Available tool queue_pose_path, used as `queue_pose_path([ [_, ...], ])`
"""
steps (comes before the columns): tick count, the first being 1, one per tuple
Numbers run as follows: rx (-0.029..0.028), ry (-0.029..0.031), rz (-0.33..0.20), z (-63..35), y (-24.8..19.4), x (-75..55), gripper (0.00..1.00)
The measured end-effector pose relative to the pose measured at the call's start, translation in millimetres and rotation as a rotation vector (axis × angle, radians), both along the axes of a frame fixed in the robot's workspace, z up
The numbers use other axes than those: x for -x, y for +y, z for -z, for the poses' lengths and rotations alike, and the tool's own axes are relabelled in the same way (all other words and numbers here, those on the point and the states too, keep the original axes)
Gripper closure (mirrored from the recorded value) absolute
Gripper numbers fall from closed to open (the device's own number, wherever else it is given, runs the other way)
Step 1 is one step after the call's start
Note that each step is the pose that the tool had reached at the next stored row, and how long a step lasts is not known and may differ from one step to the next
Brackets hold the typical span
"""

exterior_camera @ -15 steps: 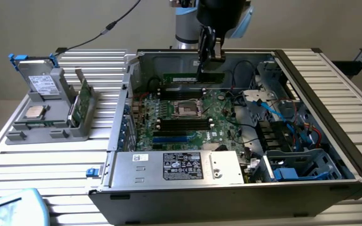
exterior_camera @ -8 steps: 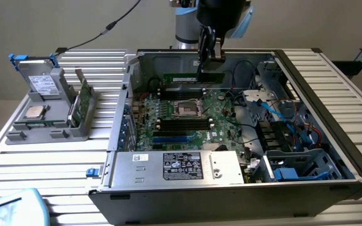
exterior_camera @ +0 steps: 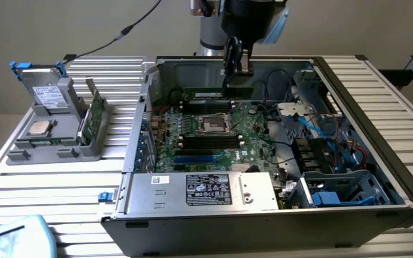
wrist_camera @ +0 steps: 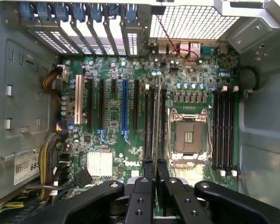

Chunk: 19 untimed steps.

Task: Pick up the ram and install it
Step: 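Insert the ram into the slot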

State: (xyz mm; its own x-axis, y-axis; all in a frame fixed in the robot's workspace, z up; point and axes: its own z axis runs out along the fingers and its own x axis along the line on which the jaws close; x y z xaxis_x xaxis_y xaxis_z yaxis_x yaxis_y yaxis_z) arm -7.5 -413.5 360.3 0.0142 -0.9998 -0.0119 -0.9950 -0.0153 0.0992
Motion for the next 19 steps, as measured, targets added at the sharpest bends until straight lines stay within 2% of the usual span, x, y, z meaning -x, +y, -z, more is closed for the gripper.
queue_pose_path([
  [14,-0.0009,-0.0001,0.001,25.5,1.2,7.1,0.86],
  [19,-0.0009,-0.0001,0.006,34.7,1.3,4.9,0.86],
])
